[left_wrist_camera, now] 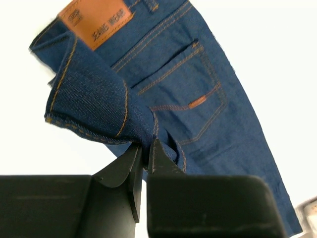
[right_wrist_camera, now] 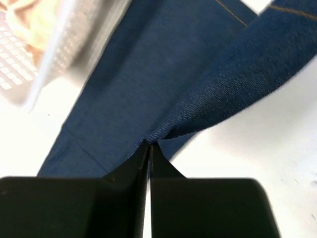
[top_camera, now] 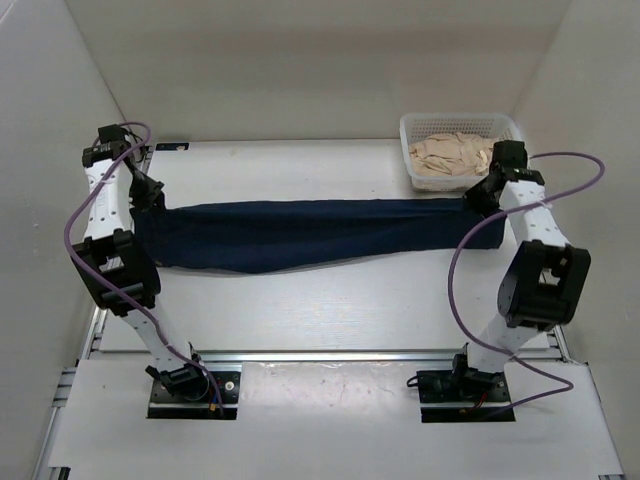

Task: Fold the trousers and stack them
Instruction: Fold the trousers

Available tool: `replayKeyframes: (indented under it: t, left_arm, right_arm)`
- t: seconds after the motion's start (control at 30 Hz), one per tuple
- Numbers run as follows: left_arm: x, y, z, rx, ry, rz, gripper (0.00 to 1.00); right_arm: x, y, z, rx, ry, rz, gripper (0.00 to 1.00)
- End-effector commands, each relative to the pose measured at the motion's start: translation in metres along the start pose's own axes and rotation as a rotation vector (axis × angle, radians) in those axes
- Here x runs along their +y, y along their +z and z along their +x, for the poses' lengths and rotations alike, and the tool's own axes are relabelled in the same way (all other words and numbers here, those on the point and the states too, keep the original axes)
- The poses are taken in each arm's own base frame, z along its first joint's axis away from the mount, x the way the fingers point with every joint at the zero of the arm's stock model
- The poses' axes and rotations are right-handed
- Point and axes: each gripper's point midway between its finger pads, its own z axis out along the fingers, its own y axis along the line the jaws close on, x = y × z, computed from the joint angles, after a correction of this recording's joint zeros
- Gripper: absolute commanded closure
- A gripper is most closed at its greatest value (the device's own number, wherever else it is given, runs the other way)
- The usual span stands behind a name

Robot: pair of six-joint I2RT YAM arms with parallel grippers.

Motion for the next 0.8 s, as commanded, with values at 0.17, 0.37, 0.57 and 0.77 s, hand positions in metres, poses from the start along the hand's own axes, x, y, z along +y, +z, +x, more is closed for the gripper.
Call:
replayKeyframes:
  t: [0.17,0.37,0.57,0.77]
  left_arm:
    - [0.006,-0.005,-0.063,-0.214,-0.055,-0.060,0.89]
    - [0.004,0.007,-0.065,-0.200,-0.053,-0.071,0.89]
    - [-0.005,0.033,-0.072,-0.181,-0.061,-0.074,0.89]
    - [-0.039,0.065,-0.080,-0.073,0.001,-0.029,0.38]
  right_arm:
    - [0.013,0.027,-0.067,-0.123,-0.093,0.068,0.99]
    - [0.021,0.046,-0.067,-0.090,-0.106,0.090,0.99]
    - [0.043,0.061,-0.077,-0.096,-0.101,0.052,0.99]
    - [0.073,0.037,-0.083,-0.123,-0.144,-0.046,0.25]
